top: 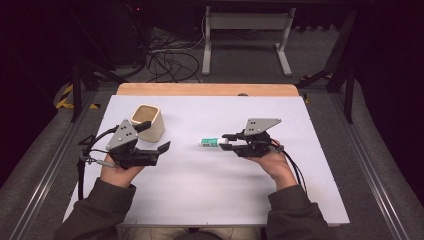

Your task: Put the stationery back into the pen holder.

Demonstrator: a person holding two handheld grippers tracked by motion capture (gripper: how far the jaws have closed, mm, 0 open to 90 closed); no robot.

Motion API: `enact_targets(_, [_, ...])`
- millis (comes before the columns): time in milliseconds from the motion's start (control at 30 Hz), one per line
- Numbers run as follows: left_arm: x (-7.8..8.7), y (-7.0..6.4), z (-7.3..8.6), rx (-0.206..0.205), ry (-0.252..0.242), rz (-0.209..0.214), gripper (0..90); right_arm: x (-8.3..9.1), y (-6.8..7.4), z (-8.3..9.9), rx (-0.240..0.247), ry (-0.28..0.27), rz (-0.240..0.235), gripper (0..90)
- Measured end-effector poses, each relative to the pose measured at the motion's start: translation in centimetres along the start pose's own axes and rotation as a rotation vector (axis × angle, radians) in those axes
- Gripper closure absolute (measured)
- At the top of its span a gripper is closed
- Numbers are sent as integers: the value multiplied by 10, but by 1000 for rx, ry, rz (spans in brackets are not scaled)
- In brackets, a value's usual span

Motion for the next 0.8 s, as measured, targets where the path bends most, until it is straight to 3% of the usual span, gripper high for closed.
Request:
enact_targets(100, [-6,-7,3,-38,26,10,127,0,4,-6,-5,3,-7,657])
enact_targets(433, [-23,-23,10,-100,74,48,119,-3,16,-25,-62,27,-19,658])
enact_targets(800, [-39,-37,18,-154,101,47,145,-6,21,-35,-152,48,-28,658])
Point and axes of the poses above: each handheld gripper's, and its own axes: x roughly backward along the jaws, z roughly out of its underside, y roughly to its left, the point moved 2 cm from there along -x, roughly forward along the jaws, and after that the axes turned 4 degrees about -z, right-handed, at the moved point
